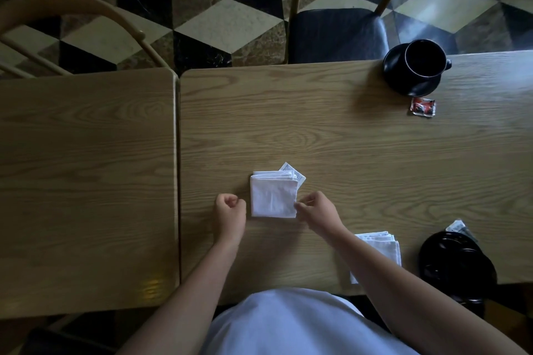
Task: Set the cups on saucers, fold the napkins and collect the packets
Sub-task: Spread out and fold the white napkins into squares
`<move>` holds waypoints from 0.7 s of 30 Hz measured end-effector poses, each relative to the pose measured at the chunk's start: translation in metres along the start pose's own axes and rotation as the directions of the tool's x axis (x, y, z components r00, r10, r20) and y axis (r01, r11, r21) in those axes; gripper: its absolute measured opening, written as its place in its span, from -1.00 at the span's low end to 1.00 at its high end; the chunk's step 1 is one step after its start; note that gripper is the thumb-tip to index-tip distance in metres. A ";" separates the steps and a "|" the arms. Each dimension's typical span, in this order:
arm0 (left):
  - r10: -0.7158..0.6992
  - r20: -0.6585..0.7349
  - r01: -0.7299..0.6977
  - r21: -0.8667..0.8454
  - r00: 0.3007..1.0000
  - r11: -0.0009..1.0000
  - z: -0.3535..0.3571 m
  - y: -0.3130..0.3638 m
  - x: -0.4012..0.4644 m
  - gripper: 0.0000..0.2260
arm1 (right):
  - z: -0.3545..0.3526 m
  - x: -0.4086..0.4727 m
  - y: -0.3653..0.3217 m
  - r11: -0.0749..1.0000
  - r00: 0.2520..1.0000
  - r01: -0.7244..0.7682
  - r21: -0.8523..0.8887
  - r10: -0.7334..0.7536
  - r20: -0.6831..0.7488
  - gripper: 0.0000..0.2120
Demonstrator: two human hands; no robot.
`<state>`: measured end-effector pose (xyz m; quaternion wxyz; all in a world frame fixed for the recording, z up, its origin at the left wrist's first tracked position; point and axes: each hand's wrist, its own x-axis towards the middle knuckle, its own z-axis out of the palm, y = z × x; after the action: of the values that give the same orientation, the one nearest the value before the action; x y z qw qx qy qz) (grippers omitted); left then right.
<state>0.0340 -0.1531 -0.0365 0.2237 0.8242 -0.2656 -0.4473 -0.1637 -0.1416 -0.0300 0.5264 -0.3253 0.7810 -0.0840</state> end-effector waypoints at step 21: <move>0.059 0.704 0.332 -0.405 0.707 0.852 -0.034 0.037 -0.065 -0.63 | -0.045 -0.093 -0.003 0.922 0.916 0.050 0.383 -0.195 0.352 -0.73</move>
<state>0.0242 -0.1357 0.0432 0.2793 0.5250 -0.1390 -0.7918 -0.1799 -0.0980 0.0622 0.7136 -0.2806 0.6111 -0.1963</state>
